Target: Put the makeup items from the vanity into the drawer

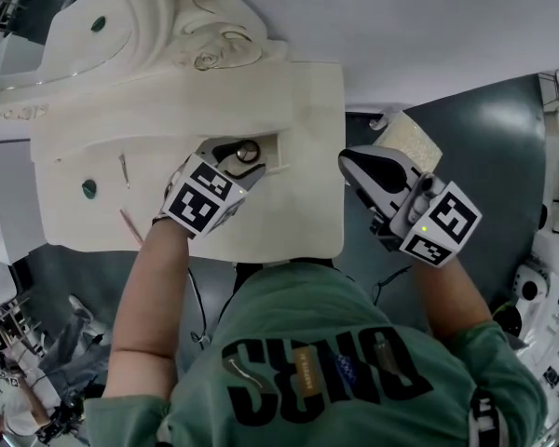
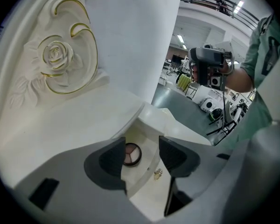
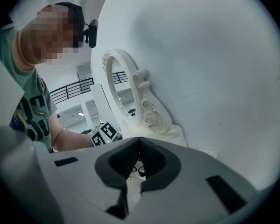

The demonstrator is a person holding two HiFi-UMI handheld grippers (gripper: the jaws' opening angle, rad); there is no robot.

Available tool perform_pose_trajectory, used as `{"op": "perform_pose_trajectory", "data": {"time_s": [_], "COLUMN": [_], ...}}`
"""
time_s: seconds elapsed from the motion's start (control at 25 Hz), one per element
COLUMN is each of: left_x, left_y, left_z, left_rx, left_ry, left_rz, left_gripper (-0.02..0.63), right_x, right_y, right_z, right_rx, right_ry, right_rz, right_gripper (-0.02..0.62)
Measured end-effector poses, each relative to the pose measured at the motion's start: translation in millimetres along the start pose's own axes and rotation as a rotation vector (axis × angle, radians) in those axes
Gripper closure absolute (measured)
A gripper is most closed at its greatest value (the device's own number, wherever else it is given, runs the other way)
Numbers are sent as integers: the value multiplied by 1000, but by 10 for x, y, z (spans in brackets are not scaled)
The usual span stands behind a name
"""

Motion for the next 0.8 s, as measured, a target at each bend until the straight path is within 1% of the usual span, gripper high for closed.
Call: {"op": "perform_pose_trajectory", "data": {"time_s": [0.4, 0.8], "left_x": [216, 348], "left_y": [10, 84], "left_z": [11, 23], "left_rx": [39, 54], "left_ry": [-18, -34], "left_rz": [55, 74], "left_gripper": [374, 374], "right_x": [-37, -95], "right_y": [-76, -73], "right_z": [-135, -244], "right_rx": [22, 32], "right_ry": [-8, -20], "right_rz": [1, -2], "right_gripper": [584, 584]}}
Point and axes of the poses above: the fingertips, and each gripper's own axes: x backward along the fingers, z to its right, y out of its underside, the point moved 8 cm from there along x, backward along the fingers, and after that the axes turned 11 degrees about -y, right-handed, at the moved point
